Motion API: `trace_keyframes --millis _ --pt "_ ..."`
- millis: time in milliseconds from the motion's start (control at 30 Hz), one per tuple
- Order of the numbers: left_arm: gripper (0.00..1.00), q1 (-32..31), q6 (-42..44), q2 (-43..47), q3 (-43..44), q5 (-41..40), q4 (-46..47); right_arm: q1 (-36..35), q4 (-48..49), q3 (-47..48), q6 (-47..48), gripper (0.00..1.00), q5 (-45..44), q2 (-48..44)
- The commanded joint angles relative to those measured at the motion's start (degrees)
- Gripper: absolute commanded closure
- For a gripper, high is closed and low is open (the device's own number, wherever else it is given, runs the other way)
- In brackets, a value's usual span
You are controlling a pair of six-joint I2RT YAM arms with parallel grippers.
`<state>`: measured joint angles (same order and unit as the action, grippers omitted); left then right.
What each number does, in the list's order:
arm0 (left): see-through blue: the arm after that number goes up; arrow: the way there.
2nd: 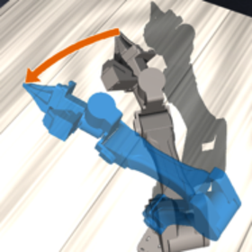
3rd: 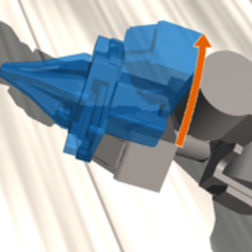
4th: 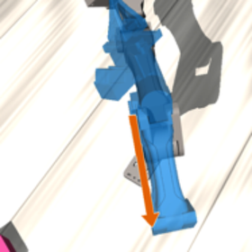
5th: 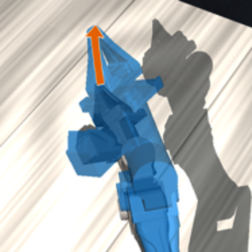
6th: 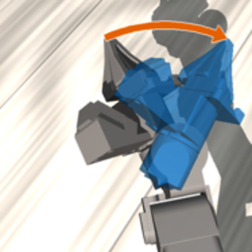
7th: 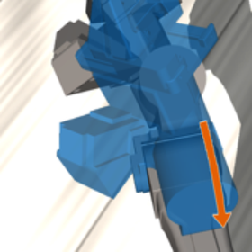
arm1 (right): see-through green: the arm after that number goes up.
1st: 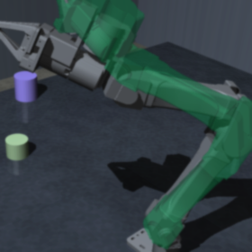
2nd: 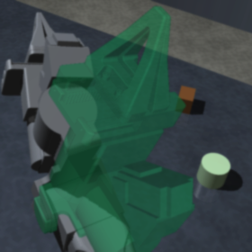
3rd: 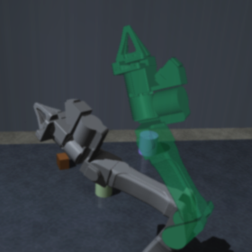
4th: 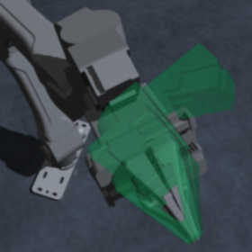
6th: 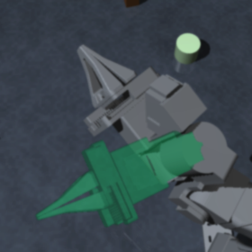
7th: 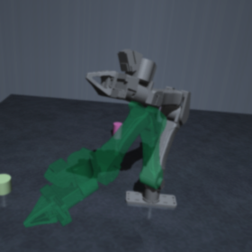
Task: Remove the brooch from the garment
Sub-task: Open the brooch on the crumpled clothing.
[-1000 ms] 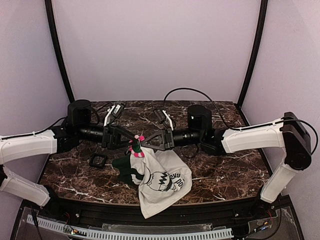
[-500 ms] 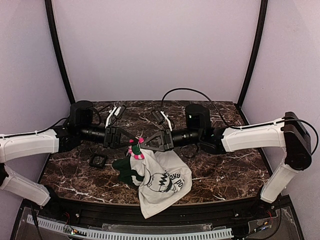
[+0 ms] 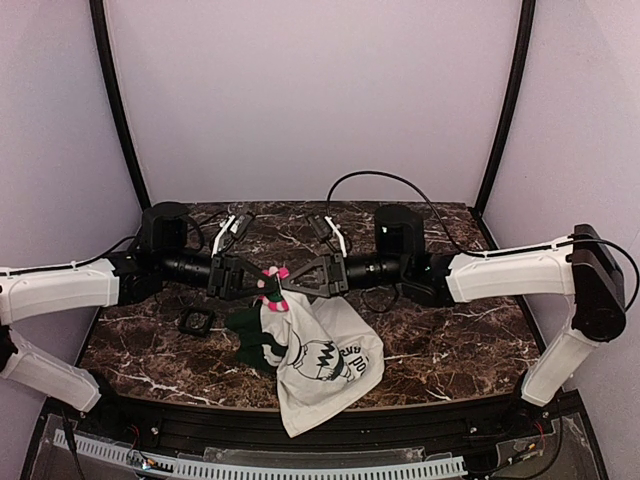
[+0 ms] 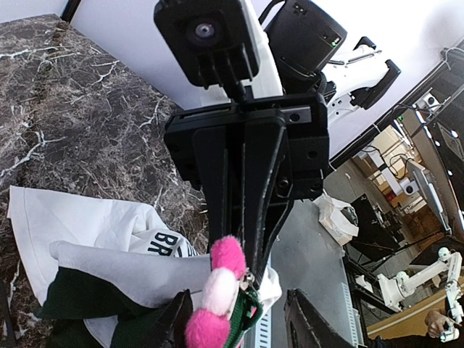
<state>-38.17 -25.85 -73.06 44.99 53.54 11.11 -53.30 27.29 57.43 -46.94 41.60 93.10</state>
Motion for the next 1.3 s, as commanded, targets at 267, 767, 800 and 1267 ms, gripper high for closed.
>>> trace_keyframes --millis 267,767,800,1267 --pt "0.71 -0.58 0.03 -0.32 1.23 0.95 0.31 0.48 3.54 -0.03 -0.2 1.0 -0.73 -2.16" --pt "0.99 -0.59 0.32 -0.79 1.33 0.78 0.31 0.48 3.64 -0.39 0.4 0.96 1.85 -2.31" --pt "0.99 -0.59 0.34 -0.78 1.33 0.78 0.31 0.48 3.71 -0.51 0.44 0.91 2.39 -2.5" --pt "0.99 -0.59 0.61 -0.61 1.07 0.43 0.58 -0.82 3.68 -0.64 0.81 0.66 6.72 -1.12"
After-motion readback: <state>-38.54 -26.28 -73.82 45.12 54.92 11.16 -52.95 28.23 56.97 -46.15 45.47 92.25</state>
